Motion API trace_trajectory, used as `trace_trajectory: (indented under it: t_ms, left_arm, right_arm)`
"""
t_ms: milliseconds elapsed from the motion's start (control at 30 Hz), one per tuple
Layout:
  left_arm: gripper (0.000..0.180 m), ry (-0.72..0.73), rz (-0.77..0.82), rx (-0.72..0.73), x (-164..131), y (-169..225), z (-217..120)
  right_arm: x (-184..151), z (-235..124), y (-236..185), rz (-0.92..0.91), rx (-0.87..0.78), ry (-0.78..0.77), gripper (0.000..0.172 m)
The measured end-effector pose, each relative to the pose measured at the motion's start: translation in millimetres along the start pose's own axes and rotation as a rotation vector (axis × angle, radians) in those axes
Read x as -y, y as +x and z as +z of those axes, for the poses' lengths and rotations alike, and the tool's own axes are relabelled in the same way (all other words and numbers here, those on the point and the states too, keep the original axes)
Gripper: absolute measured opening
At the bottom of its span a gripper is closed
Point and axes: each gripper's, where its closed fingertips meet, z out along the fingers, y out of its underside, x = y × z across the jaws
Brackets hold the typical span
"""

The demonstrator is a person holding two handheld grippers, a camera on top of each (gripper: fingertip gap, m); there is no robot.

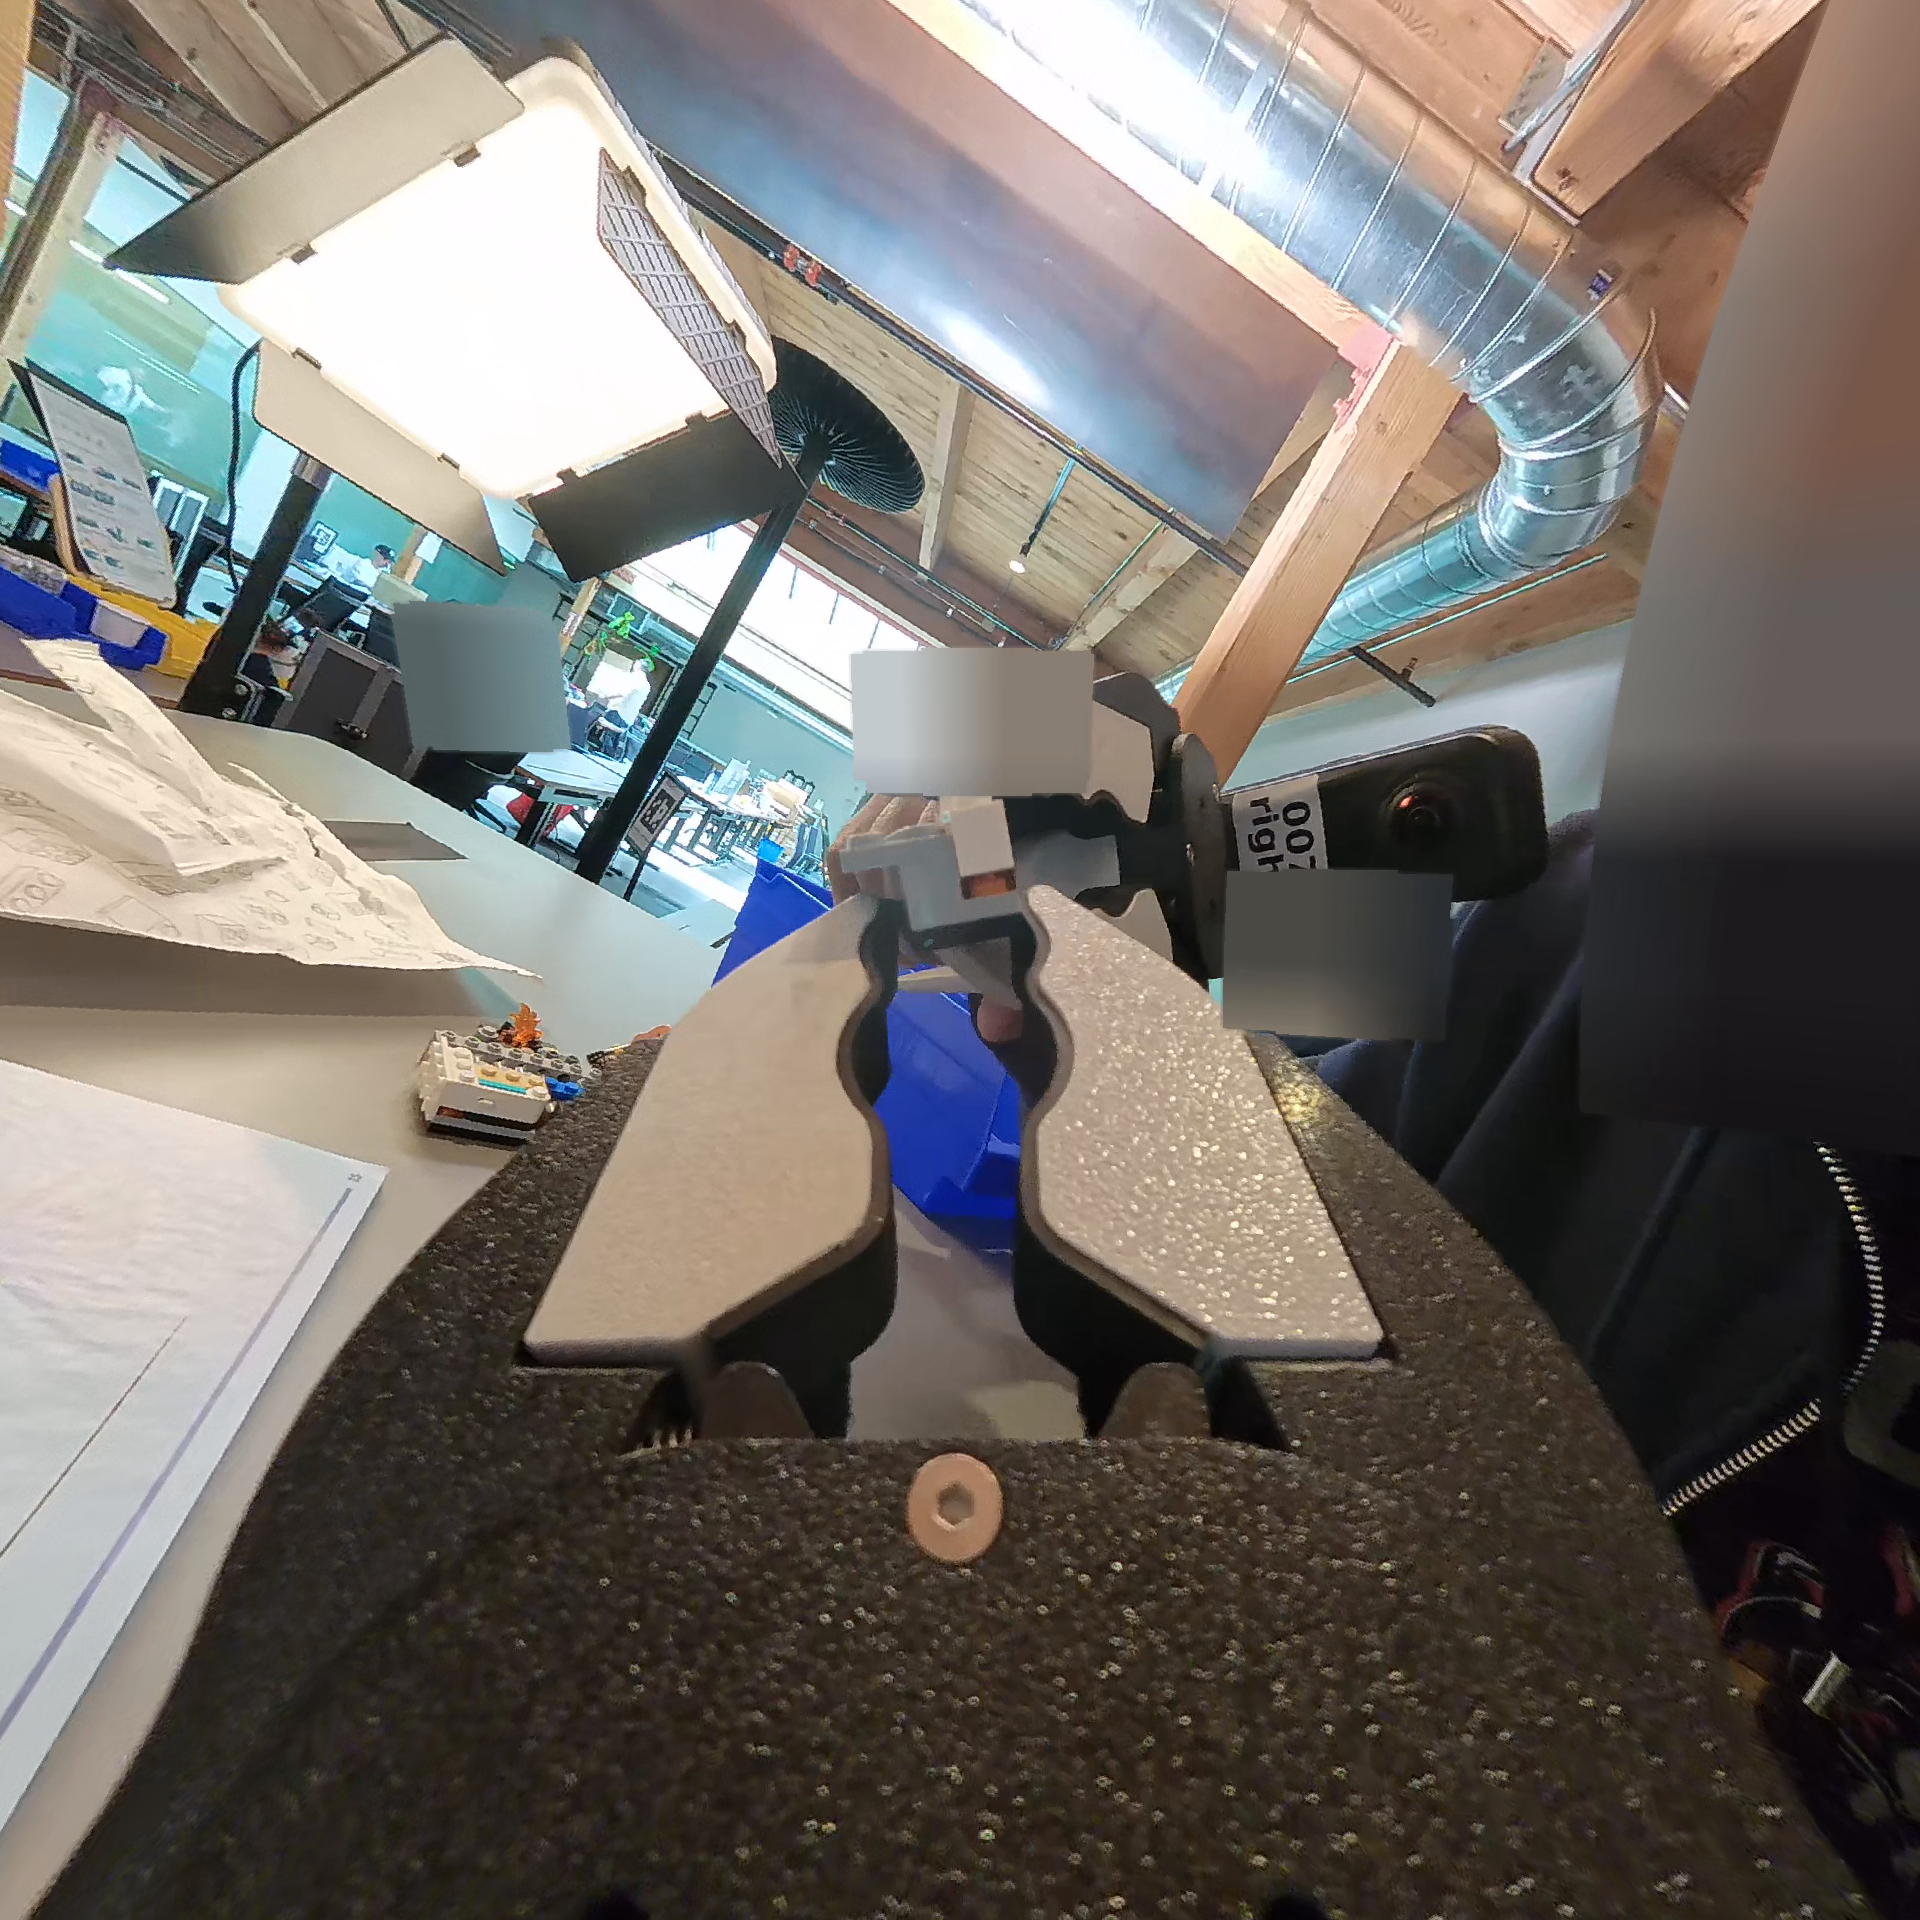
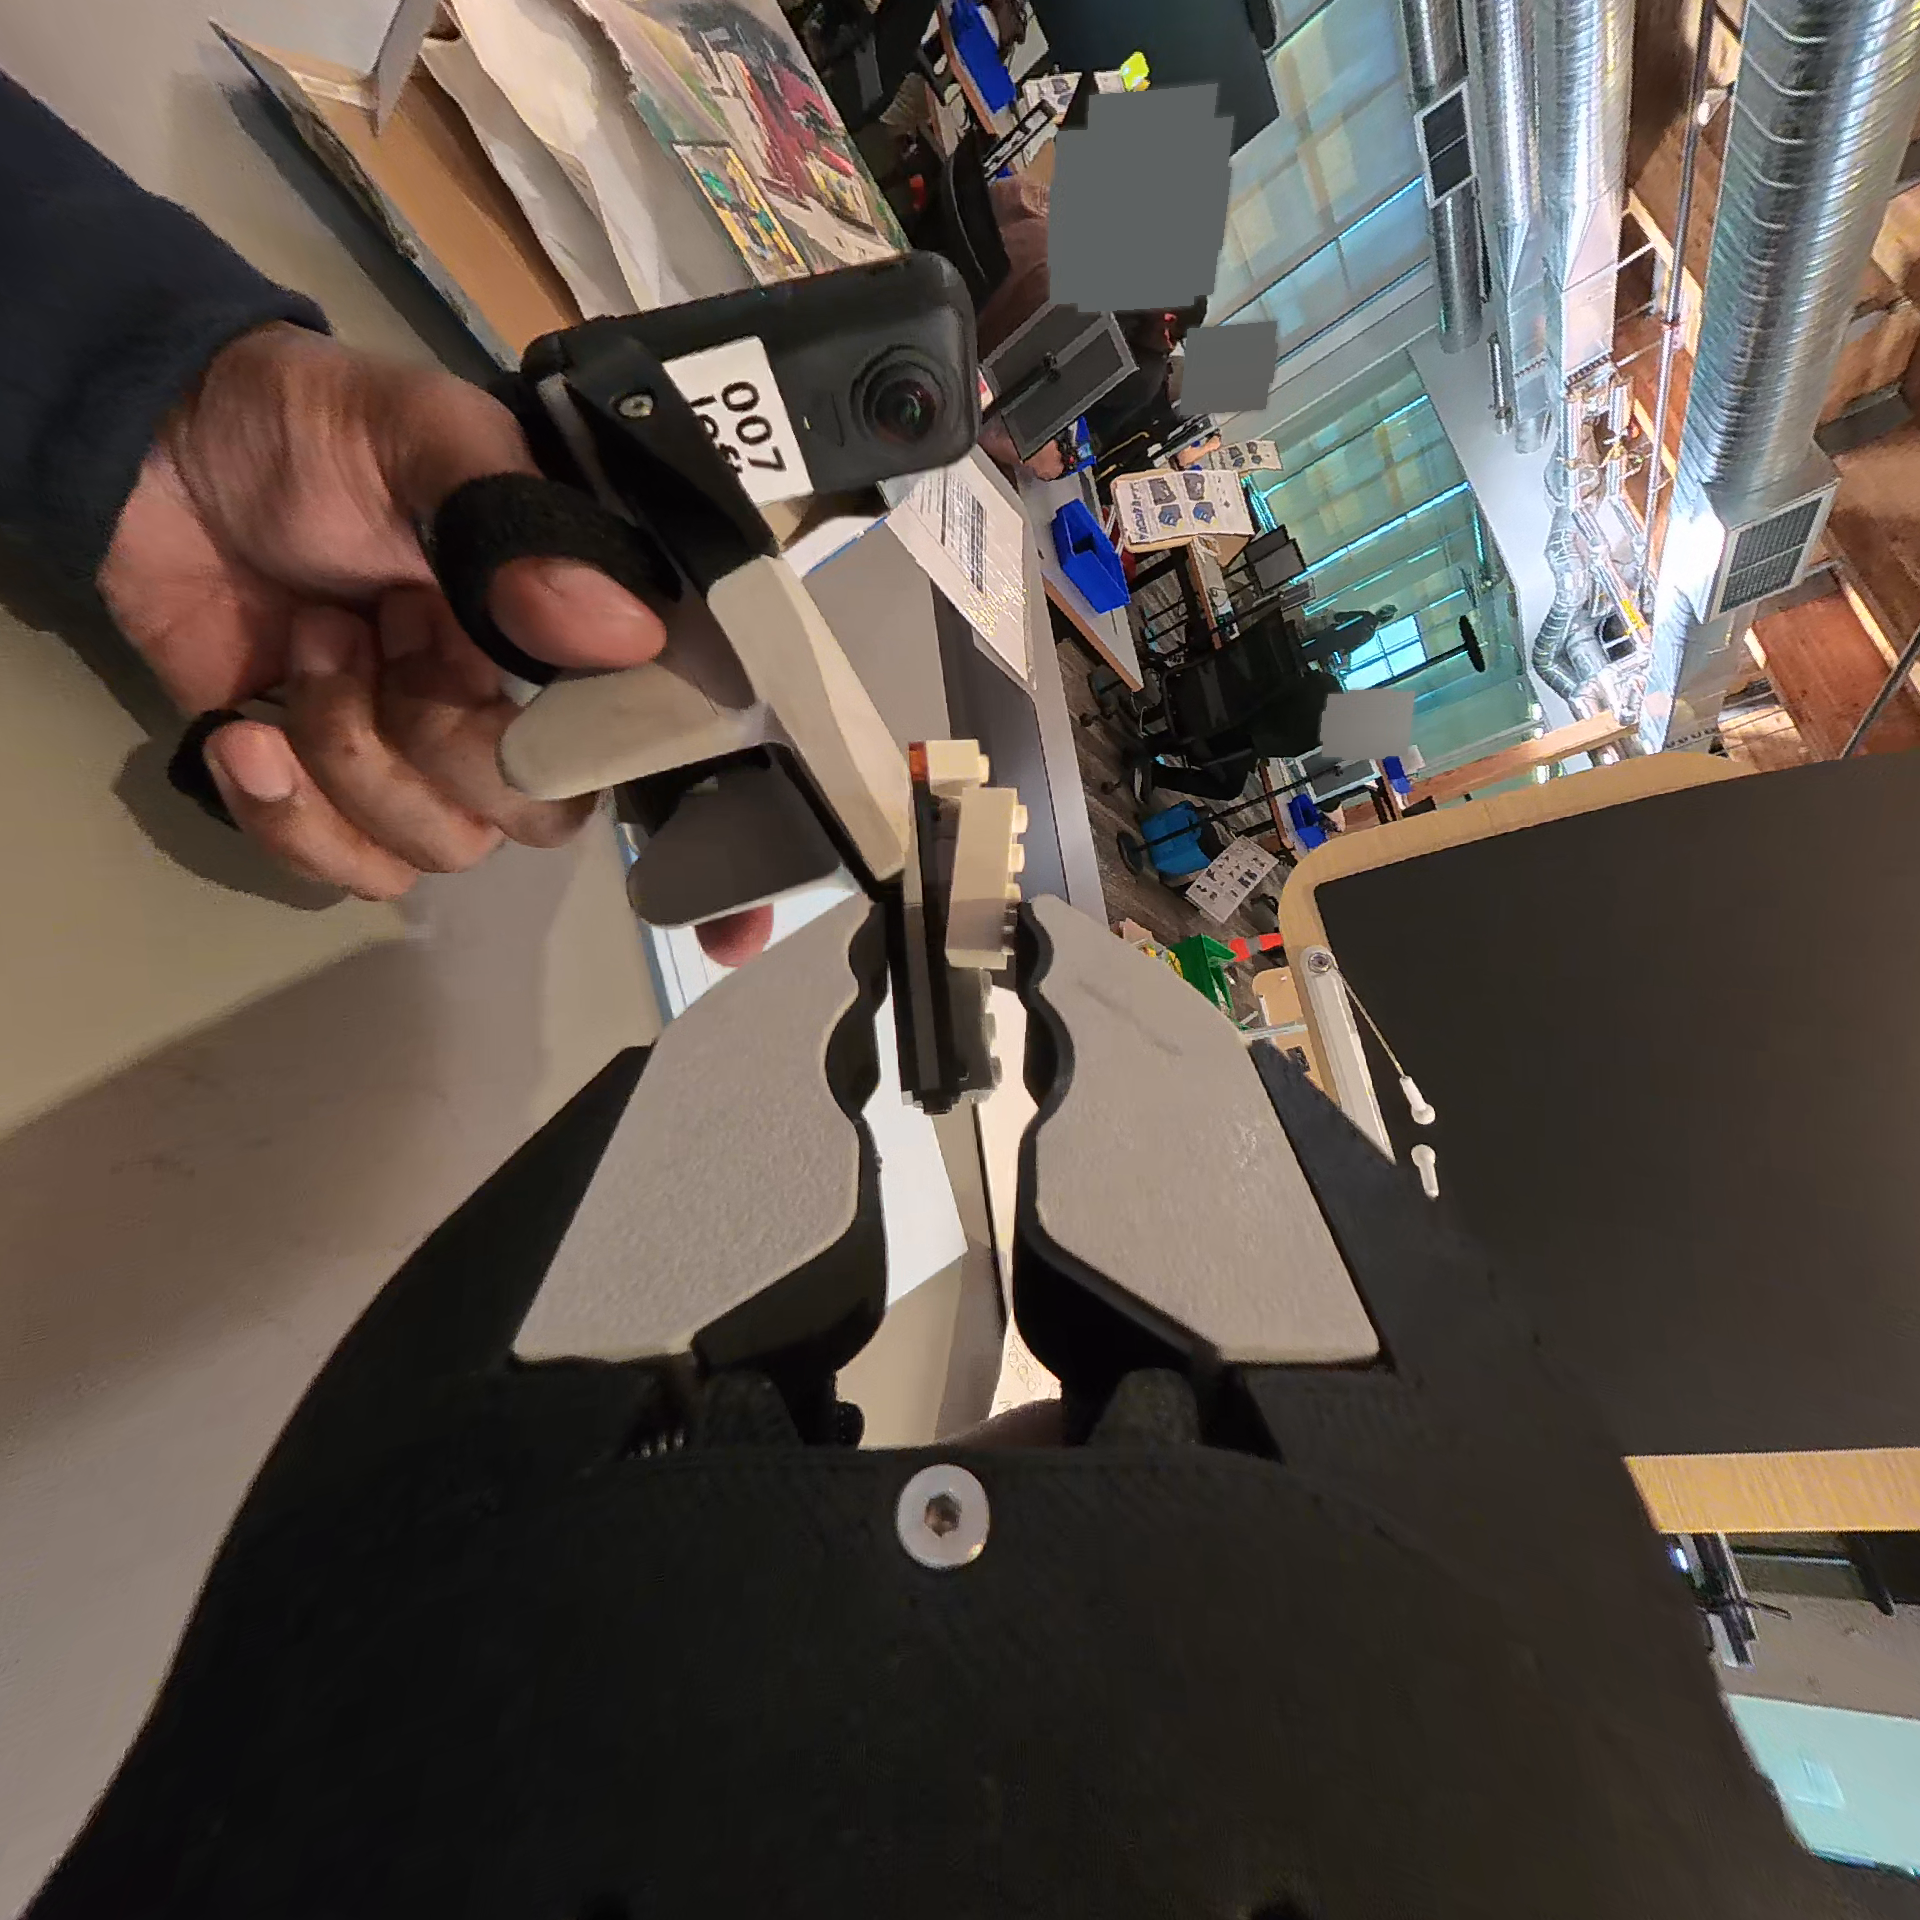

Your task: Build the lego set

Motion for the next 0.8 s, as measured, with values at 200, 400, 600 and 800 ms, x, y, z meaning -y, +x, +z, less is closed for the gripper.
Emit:
trace_trajectory:
  t_ms: [200, 400, 600, 800]
  left_arm:
    - [0.018, 0.024, -0.025, -0.02, 0.9, 0.7, 0.0]
    - [0.017, 0.03, -0.022, -0.011, 1.1, -0.3, 0.1]
    - [0.017, 0.023, -0.018, -0.013, -0.7, 0.4, 1.2]
    - [0.017, 0.02, -0.01, -0.014, -2.1, 1.3, 2.2]
  right_arm:
    - [3.3, -0.5, -2.6, -0.004, 0.011, 0.011, 0.024]
    - [2.6, 0.1, -4.1, -0.007, 0.019, -0.001, 0.025]
    - [1.9, -1.9, -5.1, 0.013, 0.043, -0.001, 0.024]
    - [1.6, -3.8, -5.5, -0.006, 0.05, 0.002, 0.023]
